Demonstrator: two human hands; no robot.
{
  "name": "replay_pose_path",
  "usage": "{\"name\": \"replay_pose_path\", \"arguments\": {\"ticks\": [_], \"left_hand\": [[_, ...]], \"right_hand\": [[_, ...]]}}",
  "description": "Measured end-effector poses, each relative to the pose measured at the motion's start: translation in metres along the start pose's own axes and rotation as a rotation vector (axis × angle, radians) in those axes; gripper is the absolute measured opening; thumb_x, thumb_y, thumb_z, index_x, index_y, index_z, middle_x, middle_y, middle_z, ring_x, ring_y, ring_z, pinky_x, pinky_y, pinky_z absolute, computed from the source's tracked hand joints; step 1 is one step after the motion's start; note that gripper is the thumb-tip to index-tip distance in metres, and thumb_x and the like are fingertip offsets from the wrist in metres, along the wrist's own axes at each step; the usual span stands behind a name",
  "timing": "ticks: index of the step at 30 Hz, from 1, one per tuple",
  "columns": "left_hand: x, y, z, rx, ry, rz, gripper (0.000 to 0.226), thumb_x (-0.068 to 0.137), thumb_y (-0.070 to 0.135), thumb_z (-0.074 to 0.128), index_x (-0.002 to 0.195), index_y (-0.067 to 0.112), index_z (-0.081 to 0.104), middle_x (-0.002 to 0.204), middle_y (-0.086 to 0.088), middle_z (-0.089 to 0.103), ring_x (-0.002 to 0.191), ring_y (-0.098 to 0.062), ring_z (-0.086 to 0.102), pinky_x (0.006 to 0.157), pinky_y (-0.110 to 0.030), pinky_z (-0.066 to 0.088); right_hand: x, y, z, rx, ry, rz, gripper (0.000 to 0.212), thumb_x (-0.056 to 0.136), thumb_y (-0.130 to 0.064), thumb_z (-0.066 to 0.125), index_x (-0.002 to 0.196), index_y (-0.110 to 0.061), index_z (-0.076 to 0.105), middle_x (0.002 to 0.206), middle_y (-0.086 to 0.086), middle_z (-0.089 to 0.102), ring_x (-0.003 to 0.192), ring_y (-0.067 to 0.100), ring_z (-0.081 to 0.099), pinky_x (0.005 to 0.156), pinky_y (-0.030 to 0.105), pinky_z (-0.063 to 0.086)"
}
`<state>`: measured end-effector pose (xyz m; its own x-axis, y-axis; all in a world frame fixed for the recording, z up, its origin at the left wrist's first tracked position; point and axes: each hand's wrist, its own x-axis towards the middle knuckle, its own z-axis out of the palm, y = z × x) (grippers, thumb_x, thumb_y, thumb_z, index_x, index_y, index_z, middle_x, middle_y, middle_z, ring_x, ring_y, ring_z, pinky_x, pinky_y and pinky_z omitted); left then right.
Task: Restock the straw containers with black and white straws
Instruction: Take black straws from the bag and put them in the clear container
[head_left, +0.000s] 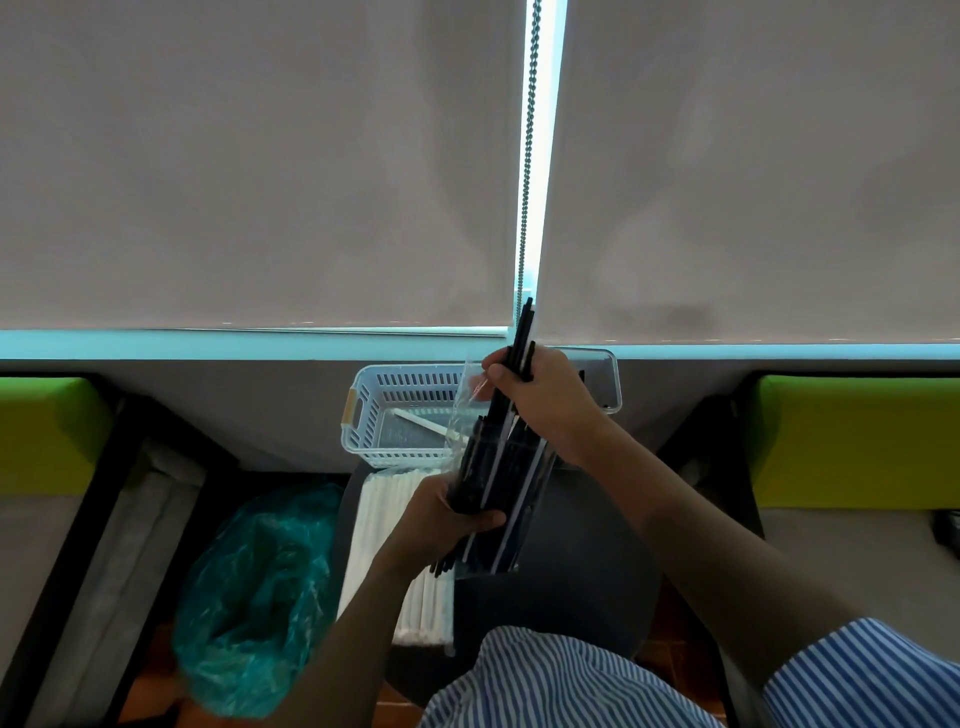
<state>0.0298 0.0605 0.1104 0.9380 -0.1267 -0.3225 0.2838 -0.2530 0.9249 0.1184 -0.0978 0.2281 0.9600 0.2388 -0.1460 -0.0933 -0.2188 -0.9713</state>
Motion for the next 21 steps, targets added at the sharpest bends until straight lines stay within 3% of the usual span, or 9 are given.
{"name": "replay_pose_path", "arguments": {"ticks": [3, 7, 10, 14, 21], "left_hand": [[0.0, 0.0, 0.0, 0.011, 0.011, -0.006, 0.04, 0.075, 0.016, 0.087, 0.113, 0.019, 0.075, 0.104, 0.007, 0.078, 0.098, -0.009, 0.074, 0.091, -0.035, 0.059], [-0.001, -0.005, -0.001, 0.024, 0.01, -0.026, 0.04, 0.075, 0.017, 0.087, 0.112, 0.019, 0.075, 0.104, 0.006, 0.078, 0.098, -0.009, 0.074, 0.09, -0.033, 0.06], [-0.003, -0.006, -0.002, 0.006, 0.019, -0.033, 0.036, 0.075, 0.016, 0.087, 0.108, 0.02, 0.075, 0.102, 0.006, 0.078, 0.096, -0.01, 0.074, 0.088, -0.032, 0.06], [-0.004, -0.007, -0.003, 0.003, 0.013, -0.031, 0.034, 0.076, 0.013, 0.086, 0.106, 0.026, 0.074, 0.102, 0.008, 0.078, 0.096, -0.009, 0.074, 0.087, -0.028, 0.059], [-0.004, -0.014, -0.005, 0.041, 0.084, -0.052, 0.035, 0.076, 0.013, 0.086, 0.101, 0.033, 0.073, 0.098, 0.01, 0.078, 0.092, -0.006, 0.074, 0.088, -0.029, 0.059]], "right_hand": [[-0.001, -0.008, 0.001, 0.053, 0.042, -0.02, 0.014, 0.101, -0.002, 0.052, 0.093, -0.009, 0.062, 0.083, 0.003, 0.075, 0.077, 0.012, 0.074, 0.077, 0.025, 0.057], [0.001, -0.019, -0.002, 0.064, 0.082, -0.088, 0.018, 0.102, 0.001, 0.045, 0.092, -0.008, 0.057, 0.077, 0.006, 0.073, 0.082, 0.029, 0.073, 0.081, 0.045, 0.059], [0.004, -0.026, -0.01, 0.113, 0.098, -0.128, 0.017, 0.102, 0.004, 0.043, 0.094, -0.005, 0.054, 0.076, 0.01, 0.07, 0.079, 0.031, 0.073, 0.082, 0.051, 0.057], [0.009, -0.039, -0.021, 0.107, 0.142, -0.182, 0.015, 0.102, 0.004, 0.043, 0.097, -0.004, 0.054, 0.072, 0.007, 0.069, 0.081, 0.036, 0.071, 0.082, 0.049, 0.059], [0.024, -0.061, -0.051, 0.219, 0.307, -0.289, 0.013, 0.102, 0.0, 0.044, 0.099, -0.008, 0.054, 0.073, 0.006, 0.068, 0.074, 0.026, 0.072, 0.08, 0.041, 0.061]]}}
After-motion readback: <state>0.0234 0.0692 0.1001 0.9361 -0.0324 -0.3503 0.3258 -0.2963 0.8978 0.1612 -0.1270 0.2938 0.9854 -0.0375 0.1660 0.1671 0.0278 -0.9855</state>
